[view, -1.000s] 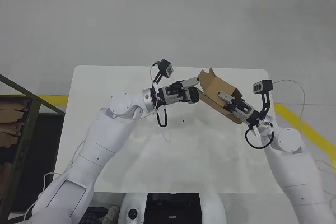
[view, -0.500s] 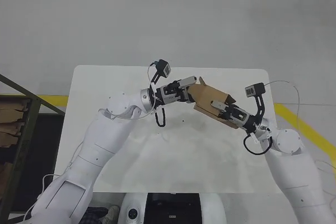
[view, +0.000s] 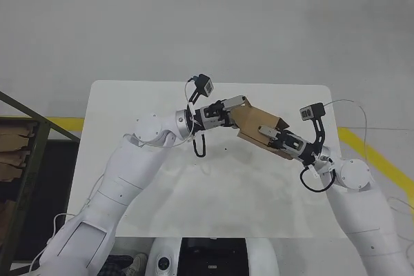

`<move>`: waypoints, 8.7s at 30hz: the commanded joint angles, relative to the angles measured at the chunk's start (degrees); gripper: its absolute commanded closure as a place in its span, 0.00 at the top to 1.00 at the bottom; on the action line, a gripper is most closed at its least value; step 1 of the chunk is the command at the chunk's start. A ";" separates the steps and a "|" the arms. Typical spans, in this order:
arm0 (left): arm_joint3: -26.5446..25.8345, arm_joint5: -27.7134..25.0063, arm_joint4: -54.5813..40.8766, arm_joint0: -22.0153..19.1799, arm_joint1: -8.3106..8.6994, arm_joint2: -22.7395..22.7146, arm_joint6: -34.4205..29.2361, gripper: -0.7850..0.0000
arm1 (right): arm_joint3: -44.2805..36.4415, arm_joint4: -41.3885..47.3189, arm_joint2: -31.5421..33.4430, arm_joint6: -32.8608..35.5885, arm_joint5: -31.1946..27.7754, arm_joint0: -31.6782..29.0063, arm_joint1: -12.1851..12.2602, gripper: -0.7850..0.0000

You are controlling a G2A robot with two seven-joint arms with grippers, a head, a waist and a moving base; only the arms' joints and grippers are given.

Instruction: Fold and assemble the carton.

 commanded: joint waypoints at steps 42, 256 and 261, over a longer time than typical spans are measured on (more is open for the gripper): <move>-1.97 0.91 1.02 1.47 0.91 -2.91 1.18 1.00 | 1.46 4.40 -0.59 11.30 1.08 1.61 0.82 0.00; -5.28 8.72 29.21 -2.32 1.94 6.07 3.84 1.00 | 5.71 16.19 1.54 17.41 6.43 3.47 1.07 0.00; -5.69 8.88 29.80 -1.91 2.13 5.66 3.55 1.00 | 6.15 16.32 1.26 18.05 6.57 3.72 1.02 0.00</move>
